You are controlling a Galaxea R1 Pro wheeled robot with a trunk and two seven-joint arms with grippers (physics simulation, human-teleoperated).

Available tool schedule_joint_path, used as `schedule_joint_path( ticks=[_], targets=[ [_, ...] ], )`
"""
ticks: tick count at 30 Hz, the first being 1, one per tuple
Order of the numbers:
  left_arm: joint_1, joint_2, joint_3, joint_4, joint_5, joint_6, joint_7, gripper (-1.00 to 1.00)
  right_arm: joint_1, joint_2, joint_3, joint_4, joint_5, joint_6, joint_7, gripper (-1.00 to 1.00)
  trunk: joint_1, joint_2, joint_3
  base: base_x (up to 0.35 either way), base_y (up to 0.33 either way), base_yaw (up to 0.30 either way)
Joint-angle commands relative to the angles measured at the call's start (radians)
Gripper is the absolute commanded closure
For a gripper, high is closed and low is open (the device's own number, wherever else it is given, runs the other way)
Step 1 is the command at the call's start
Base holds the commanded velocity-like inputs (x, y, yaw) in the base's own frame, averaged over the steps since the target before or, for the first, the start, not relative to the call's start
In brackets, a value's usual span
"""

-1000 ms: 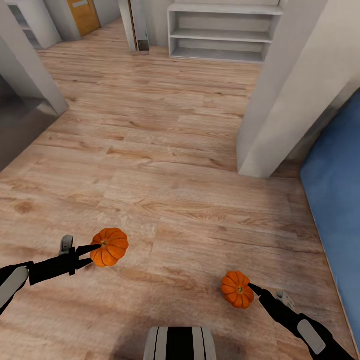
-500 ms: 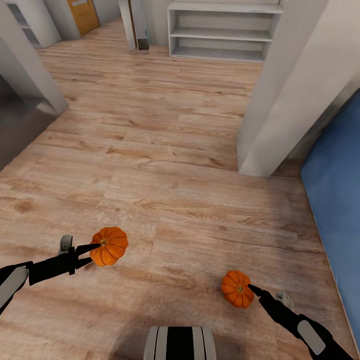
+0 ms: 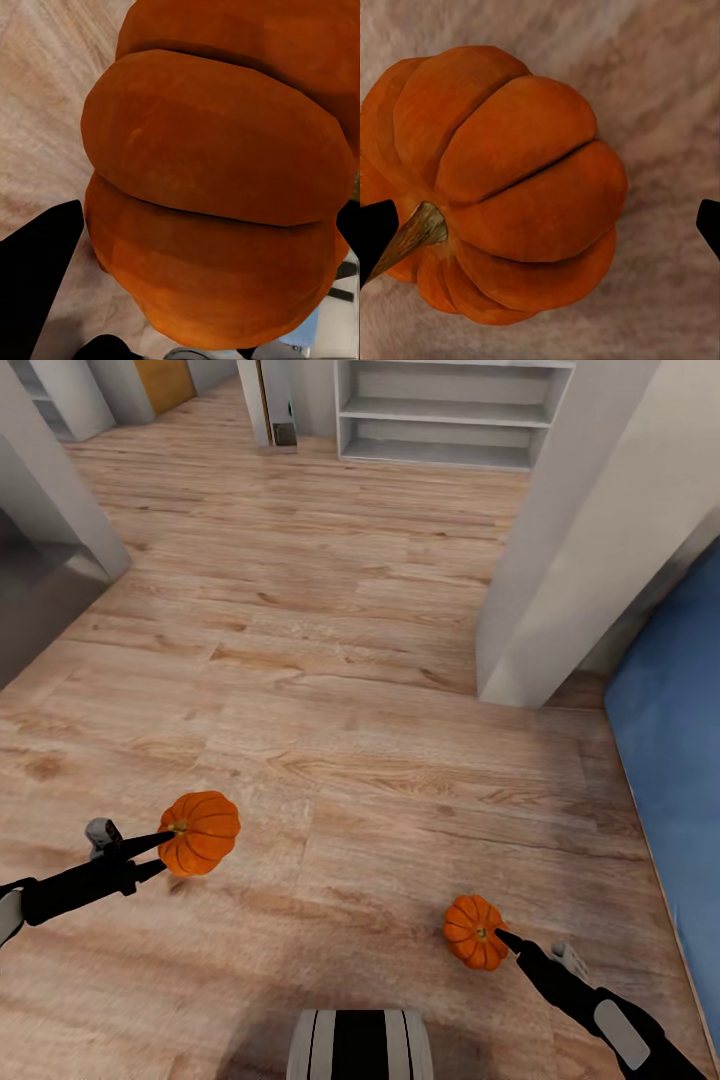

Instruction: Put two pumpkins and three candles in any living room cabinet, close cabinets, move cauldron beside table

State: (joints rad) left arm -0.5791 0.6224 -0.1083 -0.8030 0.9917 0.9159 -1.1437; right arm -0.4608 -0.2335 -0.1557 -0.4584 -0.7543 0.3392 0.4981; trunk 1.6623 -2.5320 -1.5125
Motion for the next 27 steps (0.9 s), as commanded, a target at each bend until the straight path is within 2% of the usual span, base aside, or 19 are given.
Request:
schedule_joint_path(
  ticks=[1,3,9,27],
  targets=[
    [-0.001,0.002,-0.005,0.001,0.004,0.004,-0.007,1.0,0.0,0.0,-0.004,0.0,-0.007,0.009,0.002,-1.0,0.0,0.0,-0.001,0.0,0.0,0.0],
    [-0.001,0.002,-0.006,0.001,0.004,0.004,-0.013,1.0,0.0,0.0,-0.004,0.0,-0.006,0.009,0.002,-1.0,0.0,0.0,-0.001,0.0,0.0,0.0],
    [-0.001,0.003,-0.007,0.001,0.004,0.004,-0.016,1.0,0.0,0.0,-0.004,-0.001,-0.005,0.009,0.002,-1.0,0.003,-0.002,-0.024,0.0,0.0,0.0],
    [-0.001,0.002,-0.007,0.001,0.004,0.004,-0.017,1.0,0.0,-0.001,-0.002,-0.001,-0.005,0.009,0.0,-1.0,0.003,-0.002,-0.032,0.0,0.0,0.0]
  ],
)
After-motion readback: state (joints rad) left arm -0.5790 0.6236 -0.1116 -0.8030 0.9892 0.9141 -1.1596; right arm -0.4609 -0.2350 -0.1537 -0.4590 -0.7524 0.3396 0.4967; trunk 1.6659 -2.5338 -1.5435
